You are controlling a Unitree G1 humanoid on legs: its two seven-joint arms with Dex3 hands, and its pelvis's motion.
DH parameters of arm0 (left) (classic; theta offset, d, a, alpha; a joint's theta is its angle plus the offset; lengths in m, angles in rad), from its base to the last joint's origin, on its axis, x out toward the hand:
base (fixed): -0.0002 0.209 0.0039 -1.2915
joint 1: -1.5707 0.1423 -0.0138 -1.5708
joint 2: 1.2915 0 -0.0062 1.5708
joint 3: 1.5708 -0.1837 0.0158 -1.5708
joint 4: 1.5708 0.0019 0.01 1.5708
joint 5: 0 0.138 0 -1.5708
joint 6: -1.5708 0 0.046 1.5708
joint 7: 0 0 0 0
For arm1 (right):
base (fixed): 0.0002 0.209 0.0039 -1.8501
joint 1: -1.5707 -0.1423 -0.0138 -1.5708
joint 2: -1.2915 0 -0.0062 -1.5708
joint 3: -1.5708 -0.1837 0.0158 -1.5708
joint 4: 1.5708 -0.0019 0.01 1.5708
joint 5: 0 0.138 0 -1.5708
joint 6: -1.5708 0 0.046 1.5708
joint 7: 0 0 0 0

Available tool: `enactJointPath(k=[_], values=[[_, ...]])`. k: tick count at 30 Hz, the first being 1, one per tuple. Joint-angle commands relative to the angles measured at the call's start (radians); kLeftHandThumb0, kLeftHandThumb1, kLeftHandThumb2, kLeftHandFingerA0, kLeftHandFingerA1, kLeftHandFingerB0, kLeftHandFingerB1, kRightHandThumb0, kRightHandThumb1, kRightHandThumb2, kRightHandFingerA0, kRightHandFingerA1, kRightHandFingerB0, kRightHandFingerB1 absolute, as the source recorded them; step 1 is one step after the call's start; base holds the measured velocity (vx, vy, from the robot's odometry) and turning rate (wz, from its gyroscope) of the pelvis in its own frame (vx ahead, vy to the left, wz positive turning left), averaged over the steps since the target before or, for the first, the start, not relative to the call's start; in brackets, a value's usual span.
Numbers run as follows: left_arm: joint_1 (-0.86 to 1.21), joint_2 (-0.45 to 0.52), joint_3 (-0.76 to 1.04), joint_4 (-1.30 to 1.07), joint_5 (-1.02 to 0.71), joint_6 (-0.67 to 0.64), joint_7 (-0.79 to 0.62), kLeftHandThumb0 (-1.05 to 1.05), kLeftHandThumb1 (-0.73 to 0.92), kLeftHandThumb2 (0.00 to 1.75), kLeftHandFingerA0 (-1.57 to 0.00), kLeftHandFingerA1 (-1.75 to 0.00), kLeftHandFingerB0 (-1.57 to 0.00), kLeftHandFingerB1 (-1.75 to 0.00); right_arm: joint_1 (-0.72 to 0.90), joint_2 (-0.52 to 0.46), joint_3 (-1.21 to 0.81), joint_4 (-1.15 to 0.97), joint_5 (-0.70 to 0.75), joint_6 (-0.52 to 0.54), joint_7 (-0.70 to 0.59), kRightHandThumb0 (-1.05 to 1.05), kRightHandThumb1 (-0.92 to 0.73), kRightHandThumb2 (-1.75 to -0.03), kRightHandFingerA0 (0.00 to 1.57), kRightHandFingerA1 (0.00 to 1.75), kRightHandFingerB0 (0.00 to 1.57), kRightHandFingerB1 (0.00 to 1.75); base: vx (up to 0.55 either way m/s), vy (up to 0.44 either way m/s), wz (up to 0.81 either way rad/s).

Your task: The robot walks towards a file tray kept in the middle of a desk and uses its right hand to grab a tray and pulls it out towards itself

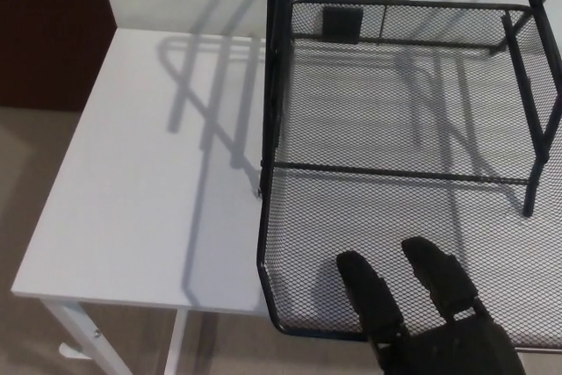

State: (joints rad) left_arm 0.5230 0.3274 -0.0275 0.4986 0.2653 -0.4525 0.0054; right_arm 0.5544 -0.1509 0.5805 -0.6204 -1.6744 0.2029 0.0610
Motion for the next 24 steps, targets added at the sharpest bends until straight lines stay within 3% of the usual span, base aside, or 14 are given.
enactJointPath(k=[1,4,8,9,10,11,16,17,18,20,21,22,23,24], values=[[0.003,0.02,0.002,0.001,0.003,0.009,0.001,-0.52,0.74,0.61,-0.53,-0.51,-0.29,-0.38,0.03,-0.009,0.024,-0.037,0.029,-0.03,0.018,-0.35,-0.21,-0.82,0.08,0.57,0.0,0.5,0.0,0.0,0.0],[-0.003,0.018,0.001,0.001,0.007,0.019,0.003,-0.51,0.74,0.61,-0.53,-0.5,-0.3,-0.37,0.022,-0.036,0.008,-0.156,0.093,-0.077,0.072,-0.66,-0.48,-0.55,0.03,0.54,0.1,0.43,0.0,0.0,0.0],[-0.009,0.021,-0.001,0.003,0.011,0.025,0.0,-0.52,0.74,0.61,-0.54,-0.5,-0.29,-0.37,0.032,-0.088,-0.01,-0.344,0.266,-0.123,0.236,-0.76,-0.46,-0.83,0.01,0.47,0.02,0.4,0.0,0.0,0.0],[-0.015,0.023,-0.003,0.016,0.016,0.019,0.005,-0.55,0.74,0.61,-0.54,-0.51,-0.3,-0.37,0.04,-0.112,-0.018,-0.402,0.332,-0.135,0.266,-0.77,-0.54,-0.56,0.0,0.56,0.02,0.45,0.0,0.0,0.0],[-0.02,0.024,-0.003,0.03,0.019,0.01,0.01,-0.55,0.74,0.61,-0.54,-0.51,-0.3,-0.37,0.044,-0.128,-0.025,-0.427,0.366,-0.151,0.253,-0.77,-0.54,-0.56,0.0,0.56,0.02,0.45,0.0,0.0,0.0],[-0.017,0.023,-0.002,0.019,0.018,0.019,0.008,-0.54,0.74,0.61,-0.53,-0.5,-0.3,-0.37,0.049,-0.113,-0.05,-0.427,0.404,-0.2,0.242,-0.74,-0.44,-0.83,0.0,0.48,0.01,0.39,0.0,0.0,0.0],[-0.011,0.023,-0.001,0.01,0.015,0.024,0.002,-0.5,0.74,0.61,-0.57,-0.53,-0.29,-0.37,0.084,-0.099,-0.225,-0.427,0.641,-0.431,0.169,-0.77,-0.44,-0.85,0.0,0.45,0.0,0.34,0.0,0.0,0.0],[-0.013,0.024,-0.003,0.016,0.023,0.014,0.01,-0.49,0.74,0.61,-0.57,-0.53,-0.3,-0.38,0.091,-0.093,-0.266,-0.427,0.683,-0.472,0.169,-0.75,-0.43,-0.84,0.0,0.43,0.0,0.33,0.0,0.0,0.0],[-0.012,0.025,-0.003,0.015,0.022,0.011,0.009,-0.49,0.74,0.61,-0.57,-0.53,-0.3,-0.38,0.1,-0.091,-0.298,-0.427,0.711,-0.503,0.168,-0.78,-0.51,-0.58,0.0,0.36,0.0,0.35,0.0,0.0,0.0],[-0.015,0.025,-0.004,0.021,0.022,0.012,0.006,-0.5,0.73,0.61,-0.56,-0.52,-0.3,-0.37,0.118,-0.106,-0.384,-0.427,0.808,-0.583,0.155,-0.79,-0.54,-0.57,0.0,0.4,0.0,0.35,0.0,0.0,0.0],[-0.015,0.024,-0.004,0.018,0.02,0.014,0.003,-0.5,0.73,0.61,-0.55,-0.51,-0.29,-0.37,0.127,-0.11,-0.412,-0.427,0.854,-0.608,0.155,-0.75,-0.43,-0.86,0.0,0.46,0.0,0.35,0.0,0.0,0.0],[-0.01,0.024,-0.003,0.009,0.019,0.012,0.001,-0.5,0.73,0.61,-0.55,-0.51,-0.29,-0.37,0.142,-0.134,-0.455,-0.427,0.947,-0.646,0.166,-0.83,-0.57,-0.58,0.0,0.6,0.0,0.45,0.0,0.0,0.0],[-0.008,0.025,-0.003,0.006,0.018,0.011,0.001,-0.5,0.73,0.61,-0.55,-0.51,-0.29,-0.37,0.147,-0.143,-0.472,-0.427,0.982,-0.659,0.171,-0.83,-0.57,-0.58,0.0,0.6,0.0,0.45,0.0,0.0,0.0],[-0.017,0.026,-0.002,0.016,0.021,0.013,0.003,-0.51,0.73,0.61,-0.55,-0.51,-0.29,-0.37,0.155,-0.161,-0.497,-0.427,1.058,-0.673,0.193,-0.77,-0.48,-0.88,0.11,0.63,0.0,0.46,0.0,0.0,0.0]])
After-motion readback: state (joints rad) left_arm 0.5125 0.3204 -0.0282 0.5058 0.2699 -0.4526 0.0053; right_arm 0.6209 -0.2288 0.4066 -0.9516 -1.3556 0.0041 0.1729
